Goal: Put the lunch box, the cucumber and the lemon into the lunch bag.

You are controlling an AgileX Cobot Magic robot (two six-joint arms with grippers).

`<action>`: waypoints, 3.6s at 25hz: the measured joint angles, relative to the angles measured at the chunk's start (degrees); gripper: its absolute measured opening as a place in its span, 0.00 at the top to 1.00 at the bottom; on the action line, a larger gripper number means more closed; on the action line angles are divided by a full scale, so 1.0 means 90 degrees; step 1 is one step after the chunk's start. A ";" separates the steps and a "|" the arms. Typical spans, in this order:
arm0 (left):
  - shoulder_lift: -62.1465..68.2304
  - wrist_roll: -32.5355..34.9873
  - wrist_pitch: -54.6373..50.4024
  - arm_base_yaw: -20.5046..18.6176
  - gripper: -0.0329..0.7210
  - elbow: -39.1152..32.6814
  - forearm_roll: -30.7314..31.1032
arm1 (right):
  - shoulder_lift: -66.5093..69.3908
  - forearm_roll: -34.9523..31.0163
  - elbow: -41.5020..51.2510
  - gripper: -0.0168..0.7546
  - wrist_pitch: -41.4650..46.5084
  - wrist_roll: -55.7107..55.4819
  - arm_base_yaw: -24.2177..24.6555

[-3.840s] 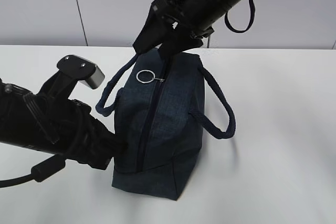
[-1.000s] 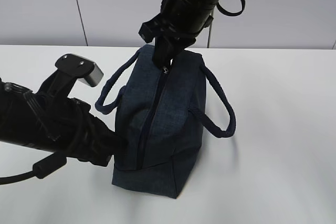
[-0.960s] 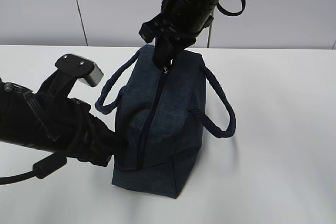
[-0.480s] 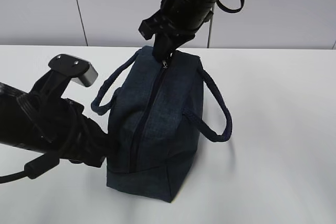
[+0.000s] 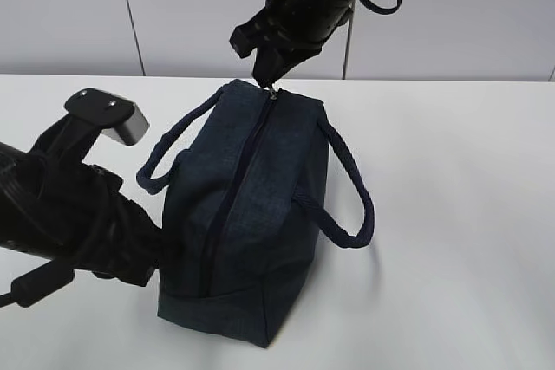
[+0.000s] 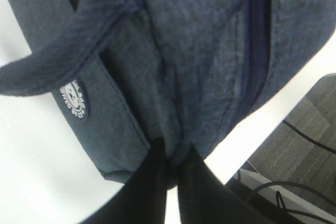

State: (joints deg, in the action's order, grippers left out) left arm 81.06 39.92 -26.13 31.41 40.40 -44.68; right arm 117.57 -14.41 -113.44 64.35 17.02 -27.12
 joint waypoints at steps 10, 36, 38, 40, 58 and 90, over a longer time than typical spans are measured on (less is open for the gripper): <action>-0.0320 -0.0797 -0.0625 0.0000 0.97 0.0000 0.0766 | 0.0039 0.0099 0.0000 0.98 -0.0237 -0.0049 0.0073; -0.0543 -0.1150 -0.1397 0.0000 0.46 0.0000 0.1240 | 0.0299 -0.0030 -0.0009 0.98 -0.0352 -0.0096 0.0073; -0.0543 -0.1239 -0.1733 0.0000 0.37 0.0123 0.1240 | 0.0299 -0.0053 -0.0009 0.98 -0.0352 -0.0096 0.0073; -0.0543 -0.1358 -0.2133 0.0000 0.34 0.0378 0.1240 | 0.0299 -0.0057 -0.0009 0.98 -0.0352 -0.0096 0.0073; 0.0233 -0.2136 -0.3548 0.0000 0.34 0.3311 0.2247 | 0.0299 -0.0103 -0.0009 0.98 -0.0327 -0.0096 0.0087; 0.1915 -0.2600 -0.3371 0.0000 0.96 0.4207 0.3461 | 0.0299 -0.0200 -0.0009 0.98 -0.0269 -0.0110 0.0102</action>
State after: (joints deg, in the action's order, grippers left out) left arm 98.29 16.52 -56.46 31.41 78.27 -13.53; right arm 120.26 -16.21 -113.52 61.93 16.02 -26.21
